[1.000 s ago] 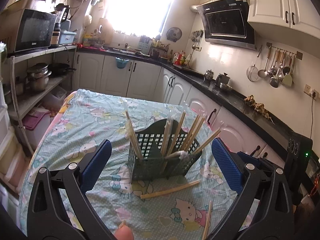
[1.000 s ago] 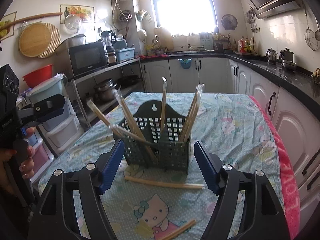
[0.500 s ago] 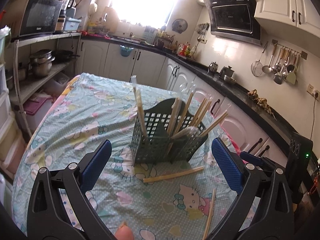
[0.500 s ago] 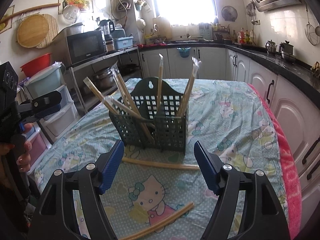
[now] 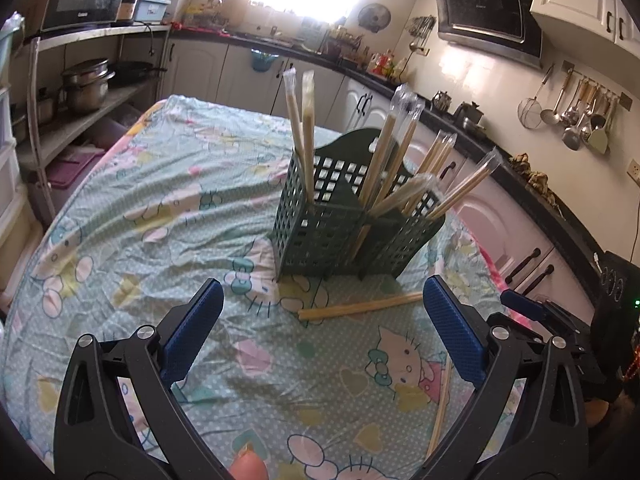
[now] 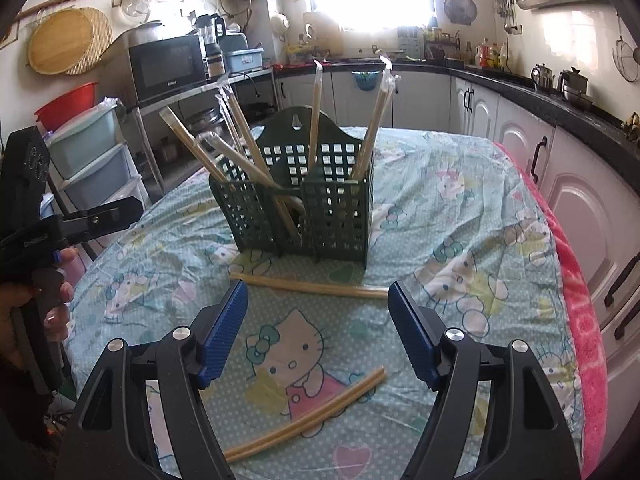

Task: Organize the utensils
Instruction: 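Move both open tools down toward the last chopsticks on the cloth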

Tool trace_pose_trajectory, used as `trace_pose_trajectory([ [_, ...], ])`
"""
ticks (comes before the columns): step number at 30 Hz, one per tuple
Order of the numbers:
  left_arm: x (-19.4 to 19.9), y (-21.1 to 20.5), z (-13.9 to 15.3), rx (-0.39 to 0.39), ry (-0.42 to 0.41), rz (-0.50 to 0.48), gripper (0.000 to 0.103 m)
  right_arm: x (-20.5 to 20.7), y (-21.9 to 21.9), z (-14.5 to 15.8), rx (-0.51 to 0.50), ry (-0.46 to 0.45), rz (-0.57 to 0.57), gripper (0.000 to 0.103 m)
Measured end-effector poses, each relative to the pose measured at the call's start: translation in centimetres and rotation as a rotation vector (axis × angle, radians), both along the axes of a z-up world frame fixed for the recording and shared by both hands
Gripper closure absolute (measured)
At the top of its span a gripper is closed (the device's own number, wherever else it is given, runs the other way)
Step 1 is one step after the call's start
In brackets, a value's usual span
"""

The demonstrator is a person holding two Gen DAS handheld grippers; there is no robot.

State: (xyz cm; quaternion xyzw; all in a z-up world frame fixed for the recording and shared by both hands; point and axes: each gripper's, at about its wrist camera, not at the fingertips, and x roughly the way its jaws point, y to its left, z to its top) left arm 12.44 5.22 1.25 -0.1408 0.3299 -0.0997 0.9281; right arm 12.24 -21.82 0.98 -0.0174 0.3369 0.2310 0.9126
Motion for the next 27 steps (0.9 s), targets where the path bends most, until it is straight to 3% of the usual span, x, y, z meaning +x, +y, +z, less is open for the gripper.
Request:
trace_pose_trajectory([
  [11,1.1,-1.5,-3.0,0.009,0.093,-0.049,0.011,0.0,-0.8,-1.9,-0.024,0.058,-0.018,0.033],
  [22,3.6,-1.5,-7.7,-0.152,0.276,-0.077,0.036,0.6,-1.6,-4.0,-0.041,0.124,-0.036,0.033],
  [27,4.8,-1.4,-9.3,-0.23,0.345,-0.059,0.04,0.9,-1.8,-4.4,-0.043,0.14,-0.04,0.037],
])
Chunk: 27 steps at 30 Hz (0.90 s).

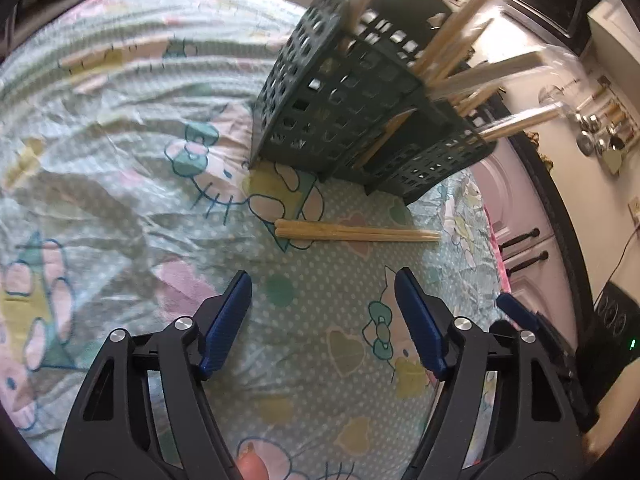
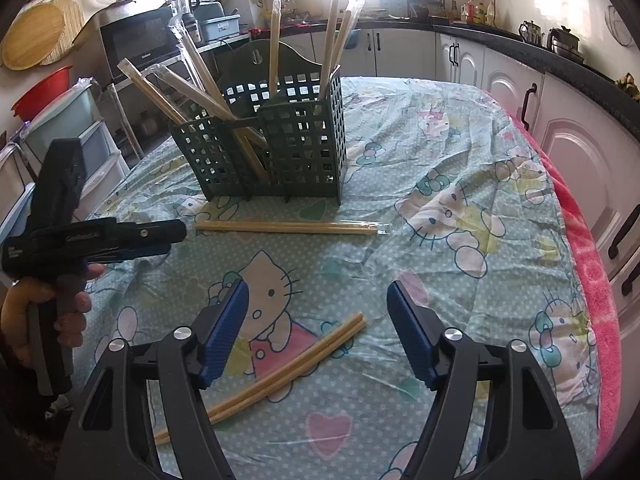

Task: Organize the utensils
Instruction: 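Move both open tools down toward the last chopsticks on the cloth, then close the left tool on a chopstick pair while the right tool grasps a chopstick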

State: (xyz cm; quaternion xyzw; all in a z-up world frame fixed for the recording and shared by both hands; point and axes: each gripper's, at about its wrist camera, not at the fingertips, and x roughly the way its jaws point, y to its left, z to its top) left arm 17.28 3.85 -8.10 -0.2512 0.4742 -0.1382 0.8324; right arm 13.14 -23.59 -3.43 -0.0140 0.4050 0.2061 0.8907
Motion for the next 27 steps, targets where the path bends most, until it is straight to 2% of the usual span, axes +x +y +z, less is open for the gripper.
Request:
trace_pose_trajectory([
  [8,2.1,0.6,-0.7,-0.094,0.046,0.098,0.043,0.3,0.0,-0.9,0.001,0.044,0.001,0.043],
  [13,3.1,0.7,-0.9,-0.114,0.065,0.156,0.046,0.8,-0.6,-1.6,0.019,0.09,-0.02,0.047],
  [20,3.6,0.6,-1.1,-0.076,0.068,0.179,0.065,1.5,-1.3,-2.3,0.053,0.138,-0.039,0.049],
  [27,3.7,-0.2,-1.1,-0.026,0.05,0.164,0.072,2.3,-1.6,-3.9,0.099,0.232,-0.062,0.055],
])
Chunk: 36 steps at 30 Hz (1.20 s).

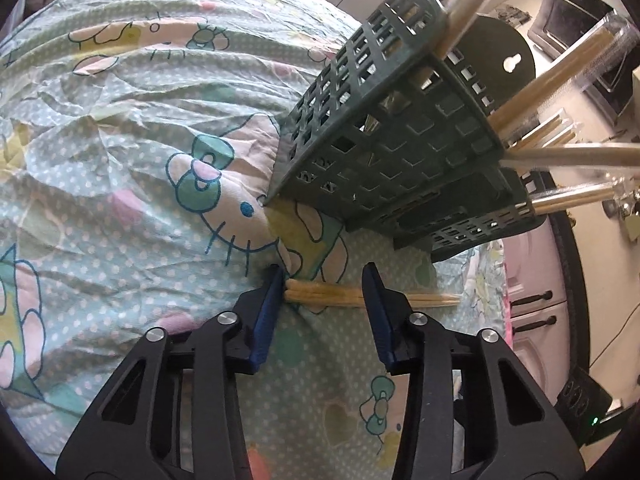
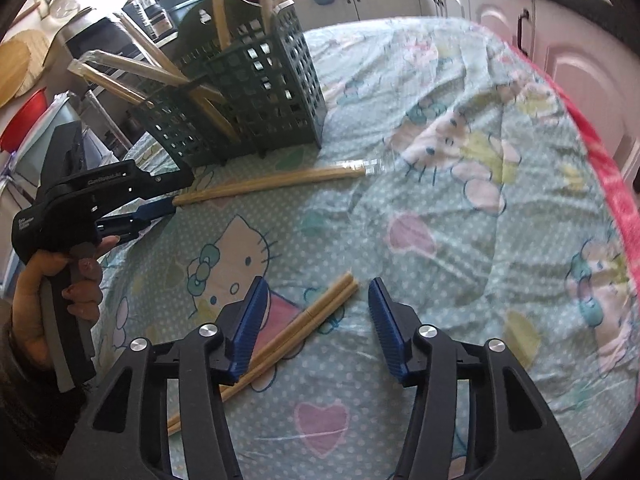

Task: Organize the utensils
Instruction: 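Close the left tool on a chopstick pair while the right tool grasps a chopstick, then lift both held chopsticks up over the green basket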

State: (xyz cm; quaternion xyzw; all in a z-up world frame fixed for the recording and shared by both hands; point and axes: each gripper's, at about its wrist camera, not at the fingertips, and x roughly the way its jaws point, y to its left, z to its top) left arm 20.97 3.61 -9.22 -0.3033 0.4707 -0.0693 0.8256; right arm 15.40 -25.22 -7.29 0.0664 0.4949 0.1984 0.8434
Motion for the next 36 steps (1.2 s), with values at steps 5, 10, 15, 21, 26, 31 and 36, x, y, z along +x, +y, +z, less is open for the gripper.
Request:
trace_pose_trajectory([
  [5,-0.1,0.0,-0.4,0.005,0.001,0.006,0.085,0.7,0.1,-0.3,0.02,0.031,-0.033,0.058],
  [10,-0.3,0.9,-0.7,-0.06,0.001,0.01,0.091,1.3,0.5,-0.4,-0.011,0.027,-0.051,0.077],
  [15,-0.6,1.3,-0.2,-0.133,-0.02,-0.006,0.094,1.6,0.2,-0.3,0.009,0.014,-0.062,0.09],
  [21,-1.5,1.5,1.2,-0.186,-0.064,-0.022,0.097,1.5,-0.5,1.2,0.057,-0.033,-0.064,0.092],
  [26,-2.4,1.3,4.1,-0.182,-0.141,-0.056,0.098,1.0,-0.7,4.0,0.098,-0.114,-0.042,0.094],
  [31,-3.1,0.6,7.3,-0.148,-0.221,-0.099,0.1,0.3,-0.2,6.9,0.118,-0.191,-0.01,0.096],
  [36,-3.9,0.2,10.1,-0.106,-0.284,-0.134,0.1,-0.5,0.6,9.8,0.122,-0.276,0.026,0.097],
])
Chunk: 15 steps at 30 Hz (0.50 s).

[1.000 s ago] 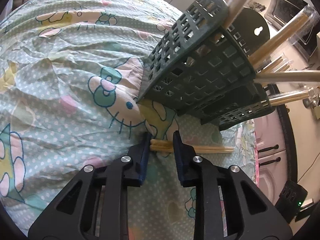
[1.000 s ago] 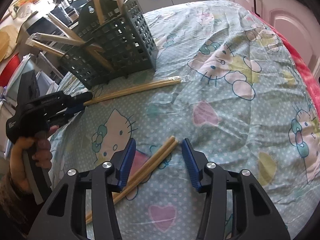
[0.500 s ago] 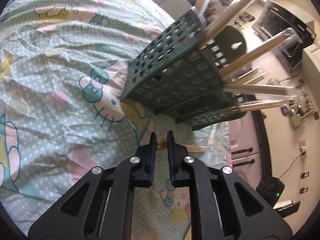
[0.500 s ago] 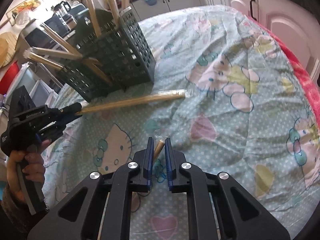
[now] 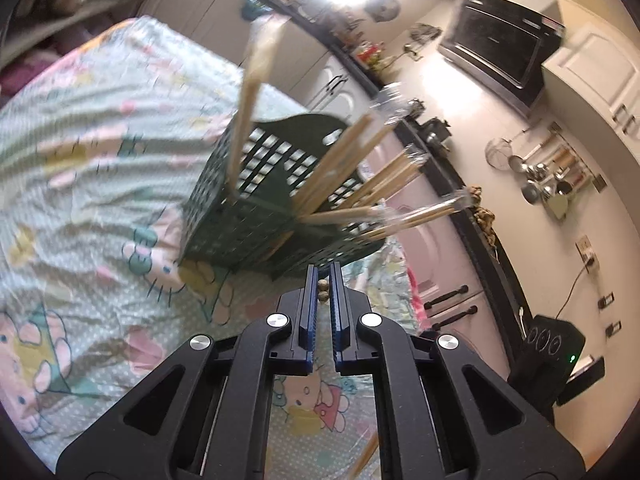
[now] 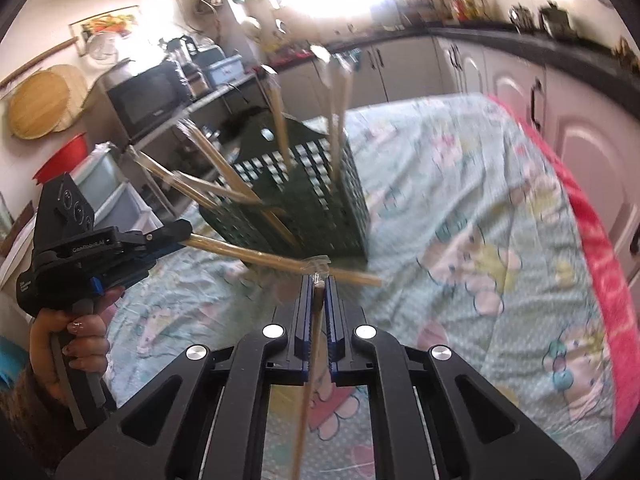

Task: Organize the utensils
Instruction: 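Lift both held chopsticks up over the green basket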

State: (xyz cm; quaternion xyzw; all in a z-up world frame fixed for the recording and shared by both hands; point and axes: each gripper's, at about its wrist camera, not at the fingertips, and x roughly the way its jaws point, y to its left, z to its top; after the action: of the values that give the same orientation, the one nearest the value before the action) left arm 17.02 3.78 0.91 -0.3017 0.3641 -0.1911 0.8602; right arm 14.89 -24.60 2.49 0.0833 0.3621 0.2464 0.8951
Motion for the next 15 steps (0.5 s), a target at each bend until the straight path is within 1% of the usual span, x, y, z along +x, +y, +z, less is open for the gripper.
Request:
trace_pose_trajectory([
  [4,-0.5,-0.5,1.9,0.022,-0.04,-0.026,0.1,-0.5,0.5,2.0,-0.009,-0.071,0.016,0.097],
  [10,-1.0,-0.9,4.5,0.056,-0.092,-0.061,0.1,-0.9,0.7,4.3,-0.007,-0.14,0.019,0.097],
  [15,-1.2,-1.0,7.5,0.086,-0.153,-0.074,0.1,-0.6,0.5,6.2,0.007,-0.19,0.011,0.097],
])
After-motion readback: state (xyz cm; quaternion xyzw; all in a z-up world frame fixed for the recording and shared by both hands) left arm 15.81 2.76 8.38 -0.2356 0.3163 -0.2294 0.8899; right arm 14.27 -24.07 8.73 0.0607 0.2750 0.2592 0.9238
